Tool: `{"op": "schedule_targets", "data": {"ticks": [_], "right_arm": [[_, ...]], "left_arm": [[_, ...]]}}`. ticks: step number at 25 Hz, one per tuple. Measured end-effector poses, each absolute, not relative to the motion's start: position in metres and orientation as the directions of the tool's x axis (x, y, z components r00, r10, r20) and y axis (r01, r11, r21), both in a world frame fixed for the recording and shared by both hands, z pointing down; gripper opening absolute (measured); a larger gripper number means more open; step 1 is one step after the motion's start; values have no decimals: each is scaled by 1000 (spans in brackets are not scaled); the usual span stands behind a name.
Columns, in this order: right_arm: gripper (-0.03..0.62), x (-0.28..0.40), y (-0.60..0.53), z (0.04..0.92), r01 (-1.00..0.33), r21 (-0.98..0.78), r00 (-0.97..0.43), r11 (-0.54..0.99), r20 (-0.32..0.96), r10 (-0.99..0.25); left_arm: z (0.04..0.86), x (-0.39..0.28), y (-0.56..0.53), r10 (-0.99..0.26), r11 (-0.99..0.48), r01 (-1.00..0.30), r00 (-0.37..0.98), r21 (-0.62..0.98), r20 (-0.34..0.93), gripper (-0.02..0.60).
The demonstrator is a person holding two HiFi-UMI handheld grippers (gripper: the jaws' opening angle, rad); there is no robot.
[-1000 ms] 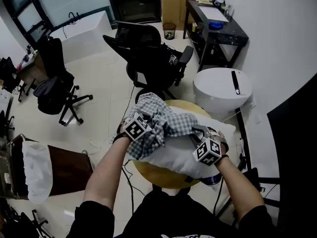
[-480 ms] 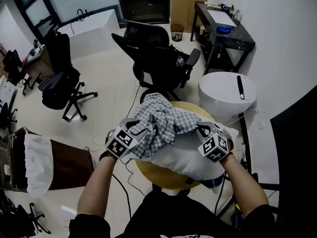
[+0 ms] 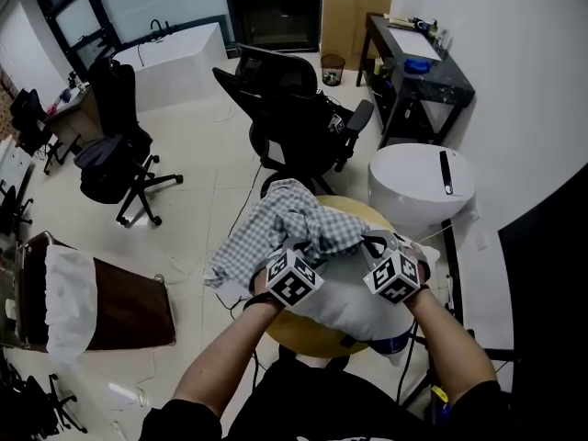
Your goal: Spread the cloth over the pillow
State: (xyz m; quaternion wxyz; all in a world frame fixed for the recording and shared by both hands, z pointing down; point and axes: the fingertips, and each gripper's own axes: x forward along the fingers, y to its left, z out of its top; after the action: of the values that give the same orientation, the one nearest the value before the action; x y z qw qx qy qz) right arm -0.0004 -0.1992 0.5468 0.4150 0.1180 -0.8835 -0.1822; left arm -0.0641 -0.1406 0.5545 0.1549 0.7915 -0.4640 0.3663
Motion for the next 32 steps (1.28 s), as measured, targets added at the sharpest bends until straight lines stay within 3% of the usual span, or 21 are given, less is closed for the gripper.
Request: {"op": "schedule_targets", "data": {"ticks": [3, 5, 19, 32], "right_arm": [[0, 1, -204, 542, -50, 436, -627, 899, 687, -368], [0, 2, -209, 539, -49, 446, -624, 894, 685, -376], [0, -27, -293, 467, -69, 594, -607, 802, 613, -506], [0, -87, -362, 348, -52, 750, -626, 660, 490, -606]], "left_arm": [[565, -73, -138, -603, -545, -825, 259, -152, 755, 79], [560, -76, -132, -606, -551, -822, 274, -146, 747, 4], [403, -170, -109, -816, -415, -833, 164, -365, 554, 0], [296, -166, -96, -890, -406, -786, 223, -467, 399, 0]]}}
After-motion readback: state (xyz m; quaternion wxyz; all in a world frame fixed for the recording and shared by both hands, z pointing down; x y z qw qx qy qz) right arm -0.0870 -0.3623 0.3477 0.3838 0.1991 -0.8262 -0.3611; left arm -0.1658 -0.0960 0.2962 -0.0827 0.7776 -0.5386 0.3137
